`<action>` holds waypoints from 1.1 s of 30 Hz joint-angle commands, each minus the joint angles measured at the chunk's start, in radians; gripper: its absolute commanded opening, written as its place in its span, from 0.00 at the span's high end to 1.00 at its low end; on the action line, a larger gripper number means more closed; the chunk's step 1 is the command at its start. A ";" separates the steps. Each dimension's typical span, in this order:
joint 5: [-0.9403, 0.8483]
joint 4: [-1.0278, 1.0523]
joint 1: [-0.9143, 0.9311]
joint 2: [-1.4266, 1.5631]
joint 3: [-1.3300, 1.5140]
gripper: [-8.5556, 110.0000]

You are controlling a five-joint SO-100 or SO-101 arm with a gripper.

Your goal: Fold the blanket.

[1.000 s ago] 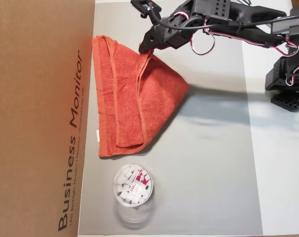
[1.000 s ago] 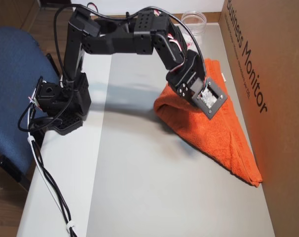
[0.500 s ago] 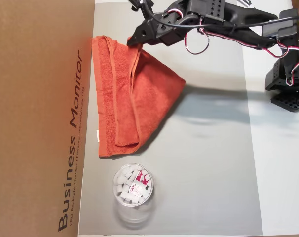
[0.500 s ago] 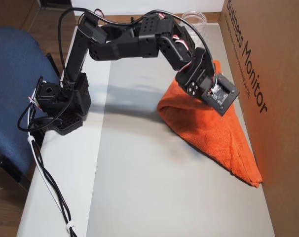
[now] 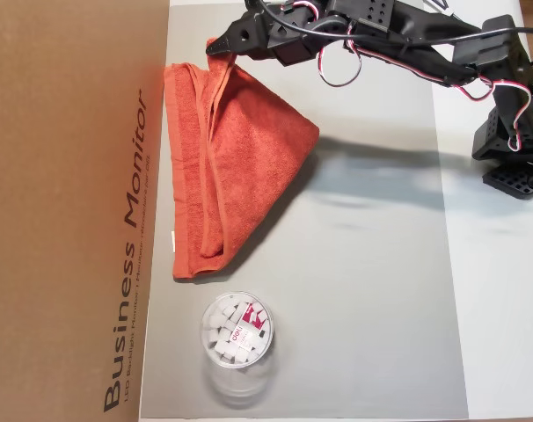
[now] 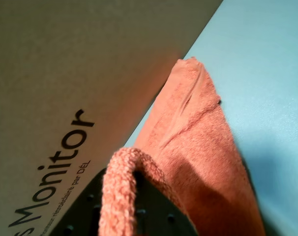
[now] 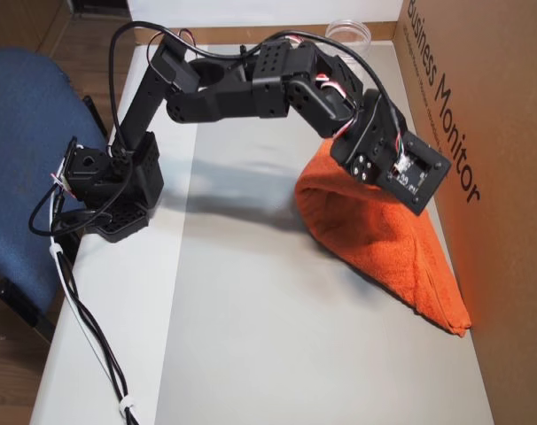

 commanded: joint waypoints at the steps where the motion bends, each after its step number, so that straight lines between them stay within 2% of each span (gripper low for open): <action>1: 0.023 -0.038 0.011 -0.006 -0.080 0.93; 14: 0.193 -0.293 0.057 -0.135 -0.103 0.93; 22: 0.416 -0.440 0.106 -0.225 -0.103 0.93; 33: 0.520 -0.549 0.144 -0.334 -0.104 0.93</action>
